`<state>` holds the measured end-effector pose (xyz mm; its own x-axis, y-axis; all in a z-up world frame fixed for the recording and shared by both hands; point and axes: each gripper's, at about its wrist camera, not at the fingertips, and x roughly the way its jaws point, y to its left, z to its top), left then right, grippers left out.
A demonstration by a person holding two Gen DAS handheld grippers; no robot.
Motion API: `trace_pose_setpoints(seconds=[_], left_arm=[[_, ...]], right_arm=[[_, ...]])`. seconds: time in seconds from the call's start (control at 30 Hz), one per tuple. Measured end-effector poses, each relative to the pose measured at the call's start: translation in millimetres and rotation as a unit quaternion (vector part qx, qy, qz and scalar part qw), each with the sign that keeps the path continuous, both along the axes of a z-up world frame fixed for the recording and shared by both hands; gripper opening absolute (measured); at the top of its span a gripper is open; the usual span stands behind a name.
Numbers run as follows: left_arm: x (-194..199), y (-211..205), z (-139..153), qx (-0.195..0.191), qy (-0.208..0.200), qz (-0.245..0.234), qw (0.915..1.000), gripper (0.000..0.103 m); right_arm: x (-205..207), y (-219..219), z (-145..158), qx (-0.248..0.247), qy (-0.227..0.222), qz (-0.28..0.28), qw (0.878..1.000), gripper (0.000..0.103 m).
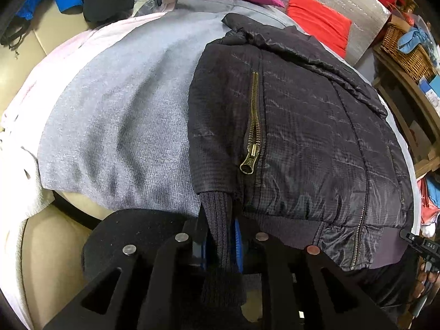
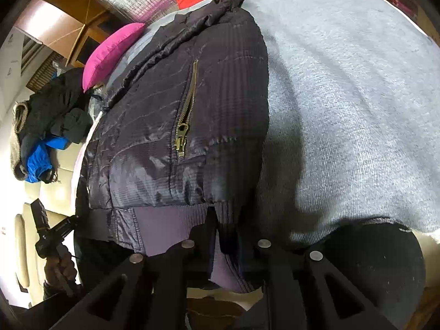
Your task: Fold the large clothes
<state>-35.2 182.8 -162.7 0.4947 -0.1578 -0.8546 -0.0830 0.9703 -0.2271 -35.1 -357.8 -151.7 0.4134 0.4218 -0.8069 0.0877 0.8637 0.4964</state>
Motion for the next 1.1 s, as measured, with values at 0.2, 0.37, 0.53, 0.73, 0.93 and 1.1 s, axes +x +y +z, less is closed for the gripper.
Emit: trace_pose_setpoints(seconds=[0.2,0.37,0.53,0.73,0.93,1.1], left_arm=[[5.2,-4.4,2.9,-0.005,-0.001,-0.007,1.0000,0.057],[12.8,-17.8,-0.7,0.016,-0.002,-0.022,0.9996,0.060],[16.6,-19.5,1.5,0.045,0.002,-0.025,0.9987,0.012],[-0.9,-1.9,19.8,-0.004,-0.012,-0.043,0.9990,0.011],[1.4,27.1,50.2,-0.095,-0.039,-0.041,0.9938,0.011],[10.8,36.7,90.6,-0.149,-0.096,-0.038,0.9834,0.011]], right_arm=[[-1.7,8.6,6.9,-0.002,-0.019,0.019,1.000,0.056],[1.4,21.0,5.1,-0.042,-0.023,0.022,0.999,0.057],[-0.7,9.6,-1.8,-0.010,-0.008,0.009,1.000,0.014],[-17.8,-4.7,15.3,0.043,-0.019,0.012,0.999,0.009],[-31.5,-25.7,36.1,0.145,-0.059,-0.014,0.988,0.008],[-20.8,-38.5,64.3,0.191,-0.101,-0.019,0.976,0.008]])
